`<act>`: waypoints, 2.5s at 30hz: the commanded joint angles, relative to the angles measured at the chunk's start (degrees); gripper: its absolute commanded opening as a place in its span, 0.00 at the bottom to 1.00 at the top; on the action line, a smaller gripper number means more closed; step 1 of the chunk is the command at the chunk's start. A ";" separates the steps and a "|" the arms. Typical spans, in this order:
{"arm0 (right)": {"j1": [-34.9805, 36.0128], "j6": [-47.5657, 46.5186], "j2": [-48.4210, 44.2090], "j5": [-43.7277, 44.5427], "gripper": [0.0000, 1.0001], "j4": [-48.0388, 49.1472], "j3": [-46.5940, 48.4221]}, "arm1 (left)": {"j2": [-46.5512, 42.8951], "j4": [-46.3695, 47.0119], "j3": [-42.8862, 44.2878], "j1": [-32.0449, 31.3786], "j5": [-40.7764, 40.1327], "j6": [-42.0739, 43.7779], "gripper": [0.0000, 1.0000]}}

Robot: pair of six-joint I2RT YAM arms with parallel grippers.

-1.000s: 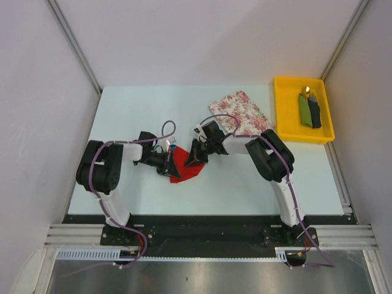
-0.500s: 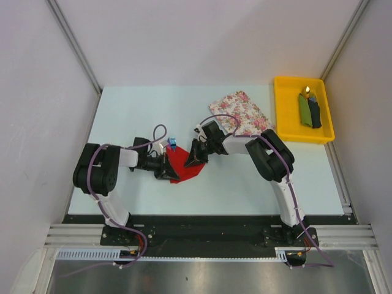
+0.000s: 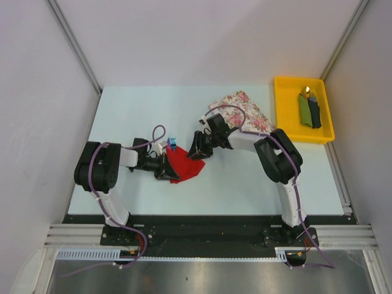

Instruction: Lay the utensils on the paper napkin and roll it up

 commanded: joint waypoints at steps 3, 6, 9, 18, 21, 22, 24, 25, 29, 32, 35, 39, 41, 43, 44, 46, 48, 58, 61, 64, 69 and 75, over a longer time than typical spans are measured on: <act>-1.73 -8.73 -6.83 6.91 0.56 -8.25 1.54 | 2.08 0.20 -0.79 0.42 -6.81 2.05 0.03; -2.44 -10.76 -7.35 8.32 0.65 -12.29 0.83 | 1.99 0.11 -0.61 0.42 -6.89 2.22 0.02; -2.44 -11.82 -8.14 9.38 0.72 -14.58 -0.75 | 1.99 -0.24 -0.44 0.42 -6.89 2.40 0.02; -2.26 -5.60 -2.97 -3.95 0.72 -10.30 -6.19 | 1.99 -0.33 -0.17 0.42 -7.16 2.75 0.02; -1.47 0.12 -1.82 -9.16 0.70 -2.12 -7.34 | 2.08 -0.33 -0.17 0.42 -7.16 2.75 0.02; -0.95 1.09 -1.82 -9.77 0.69 0.85 -7.26 | 1.99 -0.33 -0.09 0.42 -7.16 2.84 0.02; -0.77 5.22 -1.38 -11.71 0.66 4.73 -7.34 | 2.08 -0.33 -0.17 0.42 -7.16 2.84 0.02; -0.77 6.71 -1.29 -13.11 0.66 9.62 -7.52 | 2.08 -0.42 -0.17 0.42 -7.16 2.84 0.02; -0.42 12.96 -1.20 -14.26 0.61 17.49 -7.61 | 1.90 -0.42 -0.09 0.42 -6.98 2.93 0.02; 0.19 13.49 -1.12 -13.48 0.54 17.23 -6.64 | 1.82 -0.42 -0.17 0.42 -6.98 3.10 0.02; 0.90 11.39 -0.85 -11.54 0.38 13.99 -4.71 | 1.73 -0.33 -0.17 0.42 -6.98 3.10 0.02; 1.95 7.61 0.20 -8.82 0.18 8.27 -1.72 | 1.55 -0.24 -0.26 0.33 -6.98 3.01 0.01; 2.48 7.08 0.82 -8.11 0.12 7.39 -0.58 | 1.38 -0.33 -0.17 0.33 -7.07 3.10 0.01; 3.10 6.99 1.43 -7.76 0.11 7.21 0.12 | 1.20 -0.33 -0.17 0.33 -7.07 3.28 0.01; 3.36 7.08 1.69 -7.76 0.07 7.30 0.74 | 1.11 -0.42 -0.17 0.33 -6.98 3.28 0.01; 3.97 7.51 2.13 -8.28 0.04 7.82 1.36 | 0.94 -0.51 -0.17 0.33 -6.98 3.37 0.01; 4.85 7.25 3.10 -8.72 0.04 7.48 2.67 | 0.76 -0.42 -0.17 0.33 -6.98 3.45 0.01; 5.47 5.41 7.41 -8.29 0.03 2.12 3.82 | -0.64 -1.30 0.00 0.33 -6.54 4.16 0.00; 4.68 4.97 8.55 -7.41 0.03 0.62 3.91 | -1.78 -1.56 -0.08 0.24 -6.28 4.33 0.00; 4.33 3.83 9.25 -6.18 0.02 -1.05 4.08 | -3.28 -2.00 -0.17 0.07 -6.01 4.77 0.01; 4.68 1.80 9.78 -4.95 0.02 -3.95 5.40 | -6.35 -3.32 -0.17 -0.11 -3.74 6.00 0.03; 4.86 1.01 9.87 -4.51 0.01 -4.48 5.40 | -13.21 -4.28 1.23 1.38 -2.32 6.35 0.06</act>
